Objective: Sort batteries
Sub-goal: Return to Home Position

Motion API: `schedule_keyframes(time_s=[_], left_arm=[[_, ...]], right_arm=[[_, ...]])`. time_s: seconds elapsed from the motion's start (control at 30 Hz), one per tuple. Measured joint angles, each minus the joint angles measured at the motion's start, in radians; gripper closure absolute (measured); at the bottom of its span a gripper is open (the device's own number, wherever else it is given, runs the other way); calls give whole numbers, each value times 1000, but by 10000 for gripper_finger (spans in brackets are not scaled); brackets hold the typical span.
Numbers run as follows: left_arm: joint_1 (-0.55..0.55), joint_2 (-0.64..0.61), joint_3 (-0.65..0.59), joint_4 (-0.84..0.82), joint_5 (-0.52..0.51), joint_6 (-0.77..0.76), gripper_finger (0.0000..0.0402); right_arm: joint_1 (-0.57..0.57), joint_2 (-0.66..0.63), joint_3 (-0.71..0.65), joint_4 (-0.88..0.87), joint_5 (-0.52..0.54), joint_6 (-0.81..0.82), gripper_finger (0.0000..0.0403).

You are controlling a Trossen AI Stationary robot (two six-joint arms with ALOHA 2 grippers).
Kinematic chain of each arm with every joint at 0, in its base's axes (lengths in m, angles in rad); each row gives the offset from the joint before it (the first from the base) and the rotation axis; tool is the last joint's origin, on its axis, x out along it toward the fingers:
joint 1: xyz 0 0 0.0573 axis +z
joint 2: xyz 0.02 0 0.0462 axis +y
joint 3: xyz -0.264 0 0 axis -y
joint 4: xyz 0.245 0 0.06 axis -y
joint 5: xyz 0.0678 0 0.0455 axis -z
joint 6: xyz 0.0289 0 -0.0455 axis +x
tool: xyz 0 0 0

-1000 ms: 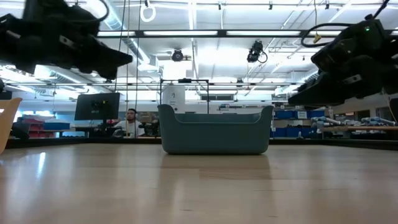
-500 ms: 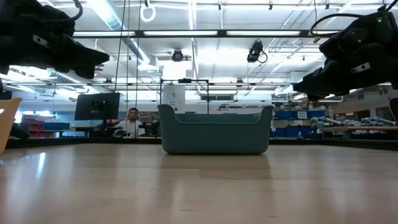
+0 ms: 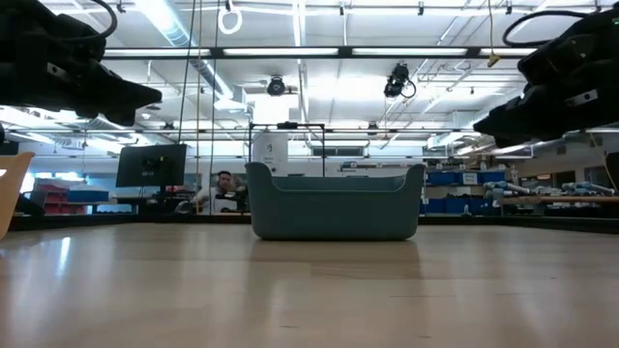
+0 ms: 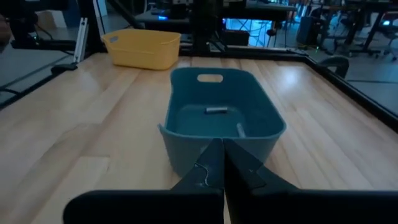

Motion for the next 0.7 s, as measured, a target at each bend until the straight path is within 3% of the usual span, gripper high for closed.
schedule_keyframes(time_s=[0.13,0.3,0.5,0.6,0.7], left_arm=[[2,0,0,-2,-3,-4,396],[1,0,10,-30,-5,-11,396],[1,0,32,-91,-7,-8,396],[5,-1,-18,59,-68,23,396],[10,0,-18,90,-83,22,396]], right_arm=[[0,-193,0,-153,1,11,398],[8,-363,10,-180,8,-72,398],[4,-394,0,-158,51,-78,398],[-9,-387,0,-111,60,-43,398],[-28,-386,0,-91,79,-42,398]])
